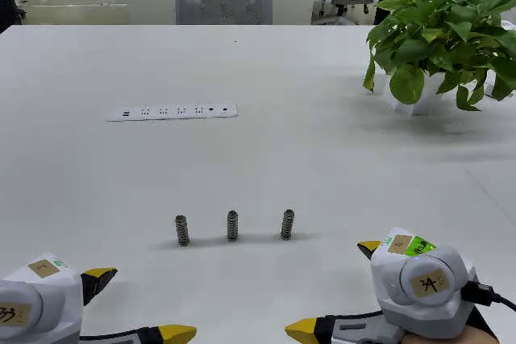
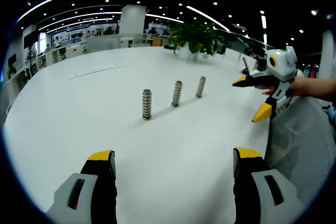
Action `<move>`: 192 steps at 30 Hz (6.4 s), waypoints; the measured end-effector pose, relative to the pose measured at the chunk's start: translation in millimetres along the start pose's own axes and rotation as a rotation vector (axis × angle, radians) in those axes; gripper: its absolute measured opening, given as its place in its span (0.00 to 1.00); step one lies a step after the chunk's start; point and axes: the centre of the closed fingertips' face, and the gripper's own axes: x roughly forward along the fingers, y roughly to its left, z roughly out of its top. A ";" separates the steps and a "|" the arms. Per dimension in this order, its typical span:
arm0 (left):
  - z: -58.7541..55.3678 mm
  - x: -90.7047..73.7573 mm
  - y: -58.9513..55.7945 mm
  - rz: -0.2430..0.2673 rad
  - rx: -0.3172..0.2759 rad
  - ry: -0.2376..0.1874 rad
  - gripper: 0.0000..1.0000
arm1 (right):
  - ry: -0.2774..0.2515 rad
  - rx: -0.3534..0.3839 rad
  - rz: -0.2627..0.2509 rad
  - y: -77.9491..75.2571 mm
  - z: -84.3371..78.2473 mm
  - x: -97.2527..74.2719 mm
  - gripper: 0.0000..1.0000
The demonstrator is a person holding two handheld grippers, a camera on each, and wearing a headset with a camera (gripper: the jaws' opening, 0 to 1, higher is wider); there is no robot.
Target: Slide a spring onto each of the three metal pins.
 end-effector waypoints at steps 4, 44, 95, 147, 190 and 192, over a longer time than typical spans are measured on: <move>0.7 -0.3 -2.4 0.000 -0.001 0.000 0.95 | 0.002 -0.001 0.001 -0.3 -1.1 0.8 0.99; -2.1 0.1 -0.3 0.000 0.000 0.008 0.95 | -0.001 -0.005 0.002 0.5 0.1 0.0 0.99; 0.1 -0.2 -5.1 0.000 0.000 0.010 0.94 | -0.001 -0.004 0.007 1.9 0.5 -0.7 0.99; -1.4 -0.8 -4.2 -0.003 0.000 0.012 0.94 | -0.002 -0.008 0.004 2.5 1.0 -1.3 0.99; -3.4 0.7 -7.2 -0.007 0.031 0.029 0.95 | -0.017 0.004 0.009 2.6 3.4 -0.7 0.99; -3.1 0.6 -8.3 -0.007 0.029 0.028 0.95 | -0.017 0.005 0.010 3.0 3.8 -1.1 0.99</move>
